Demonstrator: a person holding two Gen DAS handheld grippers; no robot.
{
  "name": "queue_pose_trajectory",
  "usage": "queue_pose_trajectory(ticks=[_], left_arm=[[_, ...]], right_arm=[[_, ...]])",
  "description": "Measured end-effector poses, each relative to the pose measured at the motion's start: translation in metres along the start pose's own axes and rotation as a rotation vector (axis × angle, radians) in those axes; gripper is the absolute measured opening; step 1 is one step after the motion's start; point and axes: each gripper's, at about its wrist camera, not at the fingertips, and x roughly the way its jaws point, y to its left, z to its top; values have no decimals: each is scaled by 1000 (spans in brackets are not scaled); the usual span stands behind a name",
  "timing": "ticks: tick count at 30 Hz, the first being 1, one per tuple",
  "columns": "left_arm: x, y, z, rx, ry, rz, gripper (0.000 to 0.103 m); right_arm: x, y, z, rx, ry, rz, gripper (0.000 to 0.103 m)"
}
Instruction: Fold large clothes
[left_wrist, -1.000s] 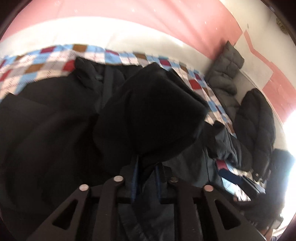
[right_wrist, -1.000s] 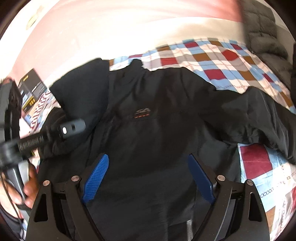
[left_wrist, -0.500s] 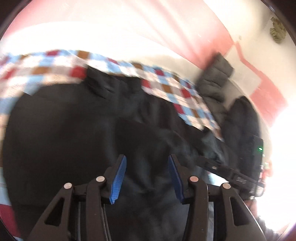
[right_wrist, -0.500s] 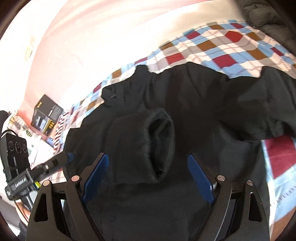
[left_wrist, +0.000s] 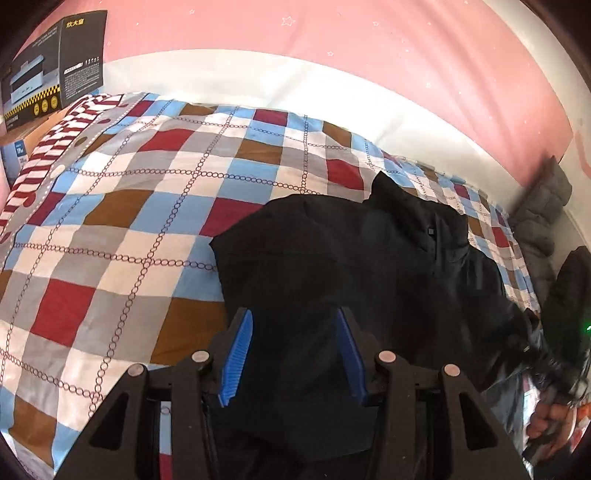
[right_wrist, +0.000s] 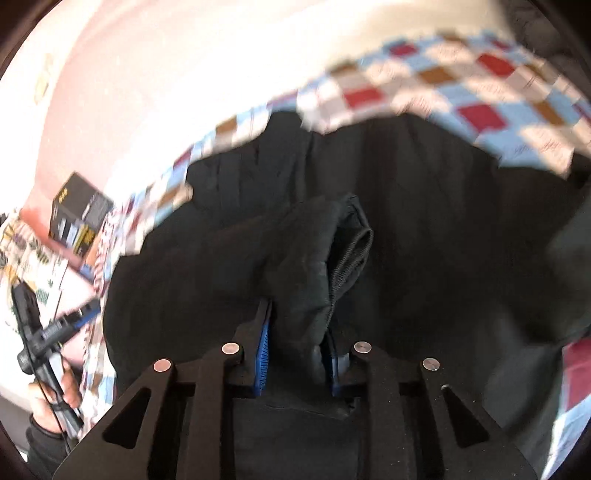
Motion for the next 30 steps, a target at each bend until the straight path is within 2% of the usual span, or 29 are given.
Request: queue_pose_trajectory(ticks=[2, 3, 5, 7, 11, 12, 13, 15, 17, 18, 20, 23, 27, 28, 30], left_arm=[[5, -4, 1, 12, 1, -18, 48], [12, -8, 2, 24, 7, -23, 48], [30, -14, 0, 45, 32, -3, 49], [50, -17, -5, 60, 61, 25, 49], [75, -14, -15, 110, 70, 80, 49], [77, -14, -15, 115, 65, 88, 50], [77, -16, -15, 122, 65, 100, 49], [72, -19, -12, 111, 70, 111, 47], [53, -20, -13, 70, 45, 57, 46], [40, -19, -17, 57, 21, 17, 47], [19, -19, -27, 60, -18, -12, 47], [15, -17, -46, 70, -1, -21, 46], [34, -12, -61, 54, 38, 7, 46], [36, -13, -61, 51, 38, 13, 46], [42, -21, -61, 69, 46, 33, 46]], right_arm=[[3, -15, 3, 28, 8, -33, 25], [13, -23, 0, 37, 43, -67, 26], [24, -30, -7, 27, 80, -81, 29], [24, -29, -9, 6, 70, -92, 31], [20, -32, -1, -2, 48, -108, 32], [18, -34, 2, -13, 25, -146, 32], [13, -37, 3, -23, 4, -182, 32], [10, -47, 6, 14, -2, -194, 32], [4, -49, 7, 46, 4, -184, 32], [-2, -47, 6, 33, -9, -194, 32], [-23, -36, 2, -16, -63, -199, 32], [-43, -15, -7, -87, -114, -163, 32], [-20, 7, -23, -208, -55, -181, 32], [-3, 2, -27, -218, 0, -209, 32], [14, -11, -30, -222, 17, -237, 30]])
